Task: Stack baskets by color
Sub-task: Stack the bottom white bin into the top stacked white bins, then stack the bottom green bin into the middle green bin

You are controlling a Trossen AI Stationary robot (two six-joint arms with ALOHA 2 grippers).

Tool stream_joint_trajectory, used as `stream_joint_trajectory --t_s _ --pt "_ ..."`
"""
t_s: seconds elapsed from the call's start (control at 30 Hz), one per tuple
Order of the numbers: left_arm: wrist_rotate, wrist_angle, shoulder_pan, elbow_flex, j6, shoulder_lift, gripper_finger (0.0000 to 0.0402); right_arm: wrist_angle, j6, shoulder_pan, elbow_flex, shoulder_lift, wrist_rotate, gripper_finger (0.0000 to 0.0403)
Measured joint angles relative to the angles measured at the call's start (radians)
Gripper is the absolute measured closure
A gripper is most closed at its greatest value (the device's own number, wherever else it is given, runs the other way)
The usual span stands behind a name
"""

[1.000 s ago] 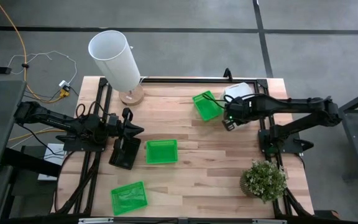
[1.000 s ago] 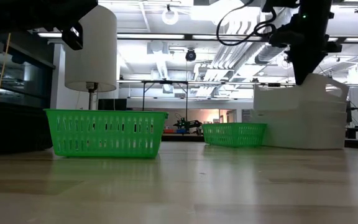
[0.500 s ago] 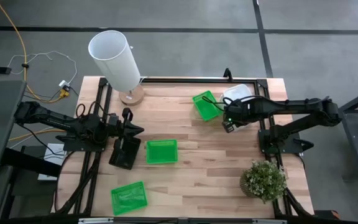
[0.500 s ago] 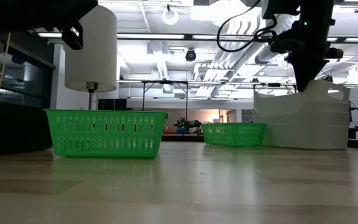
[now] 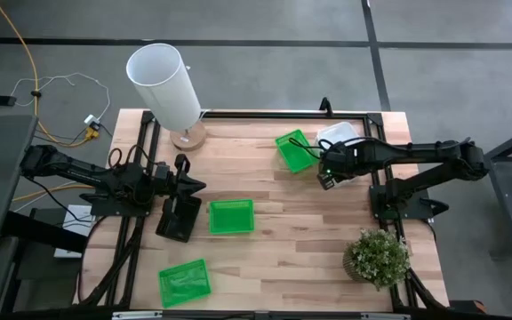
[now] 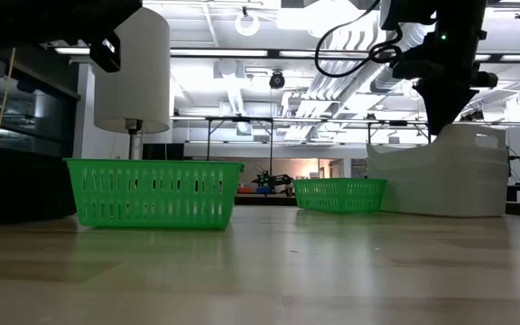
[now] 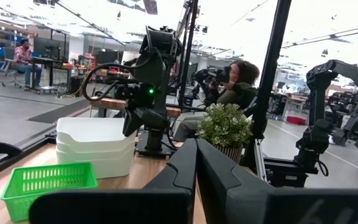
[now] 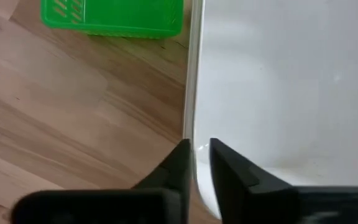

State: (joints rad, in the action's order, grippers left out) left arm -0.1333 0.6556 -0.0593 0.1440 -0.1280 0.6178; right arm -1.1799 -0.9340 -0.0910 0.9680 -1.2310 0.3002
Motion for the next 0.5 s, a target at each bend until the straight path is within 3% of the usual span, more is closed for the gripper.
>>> stream_joint_trajectory --t_s 0.3,0.5 --pt "0.0 0.0 0.0 0.0 0.0 0.0 0.0401 0.003 0.079 0.006 -0.001 0.011 0.095 0.0211" --pt "0.0 -0.014 0.0 0.0 -0.001 0.0 0.0402 0.01 0.123 0.092 -0.001 0.08 0.182 0.0162"
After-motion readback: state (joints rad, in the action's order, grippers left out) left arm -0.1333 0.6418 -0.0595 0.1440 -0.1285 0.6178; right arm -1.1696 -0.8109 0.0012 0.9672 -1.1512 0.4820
